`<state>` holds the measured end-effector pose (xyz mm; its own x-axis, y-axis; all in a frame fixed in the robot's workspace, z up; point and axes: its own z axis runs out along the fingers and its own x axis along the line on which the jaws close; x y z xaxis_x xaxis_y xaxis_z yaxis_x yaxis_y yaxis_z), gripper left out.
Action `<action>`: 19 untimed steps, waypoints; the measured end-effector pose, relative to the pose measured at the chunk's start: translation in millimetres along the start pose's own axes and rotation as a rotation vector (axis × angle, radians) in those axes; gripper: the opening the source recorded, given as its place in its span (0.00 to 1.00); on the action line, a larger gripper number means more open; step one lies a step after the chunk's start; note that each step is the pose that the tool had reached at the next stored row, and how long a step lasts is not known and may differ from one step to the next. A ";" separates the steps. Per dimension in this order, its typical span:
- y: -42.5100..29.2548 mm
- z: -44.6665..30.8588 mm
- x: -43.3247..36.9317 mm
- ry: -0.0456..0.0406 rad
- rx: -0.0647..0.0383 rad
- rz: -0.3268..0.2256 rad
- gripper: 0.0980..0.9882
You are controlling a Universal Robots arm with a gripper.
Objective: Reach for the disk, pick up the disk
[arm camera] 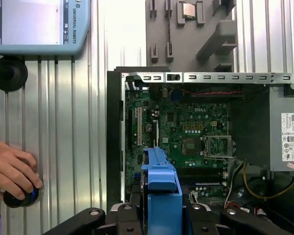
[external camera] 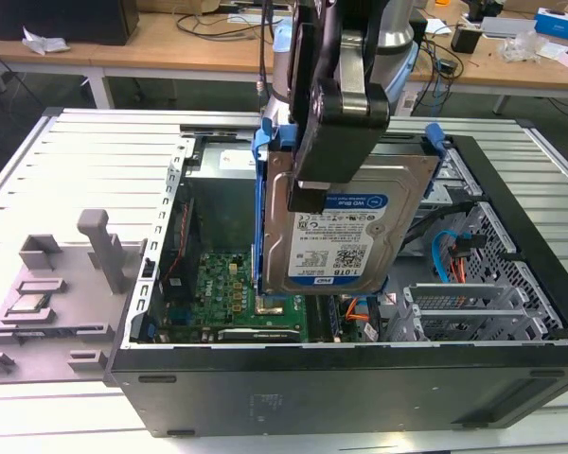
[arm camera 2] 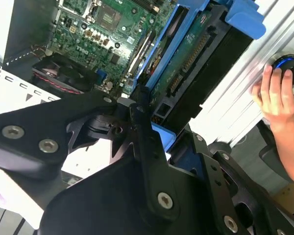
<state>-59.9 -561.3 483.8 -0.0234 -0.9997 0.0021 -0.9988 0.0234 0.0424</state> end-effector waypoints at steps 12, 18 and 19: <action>-15.2 -0.7 -0.2 0.0003 0.000 0.000 0.30; -32.9 -1.4 -0.6 0.0003 0.000 0.000 0.30; -39.9 -1.8 -0.8 0.0004 0.000 0.000 0.30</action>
<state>-19.9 -561.4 483.9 -0.0231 -0.9997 0.0025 -0.9988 0.0232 0.0424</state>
